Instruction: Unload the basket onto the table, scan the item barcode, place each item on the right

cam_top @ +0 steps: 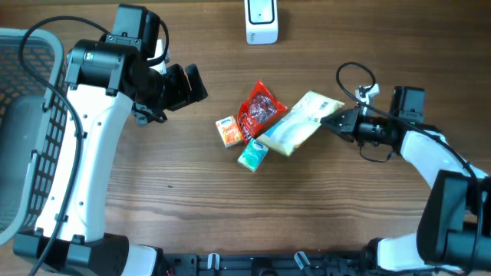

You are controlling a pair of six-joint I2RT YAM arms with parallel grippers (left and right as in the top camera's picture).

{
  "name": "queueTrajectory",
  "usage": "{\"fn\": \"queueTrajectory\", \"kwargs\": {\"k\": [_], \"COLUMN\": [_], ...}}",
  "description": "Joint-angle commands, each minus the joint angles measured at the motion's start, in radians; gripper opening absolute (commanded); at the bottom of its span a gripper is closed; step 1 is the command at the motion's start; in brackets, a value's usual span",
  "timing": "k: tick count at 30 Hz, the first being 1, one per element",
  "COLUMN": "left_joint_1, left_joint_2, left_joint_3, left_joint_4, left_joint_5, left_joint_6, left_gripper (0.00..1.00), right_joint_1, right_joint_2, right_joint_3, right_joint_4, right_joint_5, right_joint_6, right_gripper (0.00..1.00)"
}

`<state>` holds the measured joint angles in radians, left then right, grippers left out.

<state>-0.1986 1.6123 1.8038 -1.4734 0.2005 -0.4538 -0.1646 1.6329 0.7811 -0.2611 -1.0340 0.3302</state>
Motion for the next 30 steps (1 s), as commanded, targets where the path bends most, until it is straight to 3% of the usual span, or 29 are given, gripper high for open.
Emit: {"fn": "queueTrajectory", "kwargs": {"k": [1, 4, 5, 6, 7, 8, 9, 10, 17, 21, 24, 26, 29, 30], "left_joint_1": [-0.003, -0.003, -0.003, -0.003, -0.003, -0.003, -0.003, -0.006, -0.122, -0.14, -0.166, -0.193, -0.253, -0.27], "left_joint_2": [0.0, 0.0, 0.0, 0.0, 0.0, 0.0, 0.0, 0.001, 0.132, 0.214, 0.334, 0.428, 0.563, 0.592], "left_joint_3": [0.0, 0.0, 0.0, 0.0, 0.0, 0.0, 0.0, 0.0, -0.006, -0.006, -0.007, -0.007, -0.007, -0.007], "left_joint_4": [0.0, 0.0, 0.0, 0.0, 0.003, 0.004, 0.004, 0.01, 0.121, 0.184, 0.214, 0.228, 0.264, 0.284], "left_joint_5": [0.009, 0.024, 0.024, 0.024, 0.034, 0.043, 0.043, 0.043, 0.046, 0.052, 0.317, 0.377, 0.537, 0.539], "left_joint_6": [0.001, 0.001, 0.002, 0.001, -0.003, -0.003, -0.002, -0.002, 0.005, 0.006, 0.231, 0.242, 0.373, 0.372], "left_gripper": [1.0, 1.0, 1.0, 1.0, 1.0, 1.0, 1.0, 1.0, 1.0, 1.0, 1.0, 1.0, 0.99, 0.92], "right_joint_1": [0.006, 0.006, 0.006, 0.007, 0.009, 0.011, 0.011, 0.011, 0.161, 0.169, 0.169, 0.169, 0.169, 0.169], "right_joint_2": [-0.033, -0.034, -0.034, -0.034, -0.034, -0.034, -0.034, -0.034, 0.029, 0.035, 0.035, 0.035, 0.035, 0.035], "right_joint_3": [0.023, 0.023, 0.023, 0.023, 0.023, 0.023, 0.023, 0.023, 0.011, 0.011, 0.011, 0.011, 0.011, 0.011], "right_joint_4": [0.002, -0.008, -0.047, -0.11, -0.175, -0.232, -0.266, -0.298, -0.235, -0.193, -0.195, -0.188, -0.18, -0.177], "right_joint_5": [-0.262, -0.243, -0.121, 0.028, 0.173, 0.309, 0.377, 0.418, 0.521, 0.518, 0.518, 0.518, 0.518, 0.518], "right_joint_6": [-0.038, -0.01, 0.019, 0.024, 0.032, 0.039, 0.038, 0.035, 0.172, 0.222, 0.18, 0.178, 0.168, 0.167], "right_gripper": [0.04, 0.04, 0.04, 0.14, 0.5, 0.8, 0.95, 1.0, 1.0, 1.0, 1.0, 1.0, 1.0, 1.0]}}
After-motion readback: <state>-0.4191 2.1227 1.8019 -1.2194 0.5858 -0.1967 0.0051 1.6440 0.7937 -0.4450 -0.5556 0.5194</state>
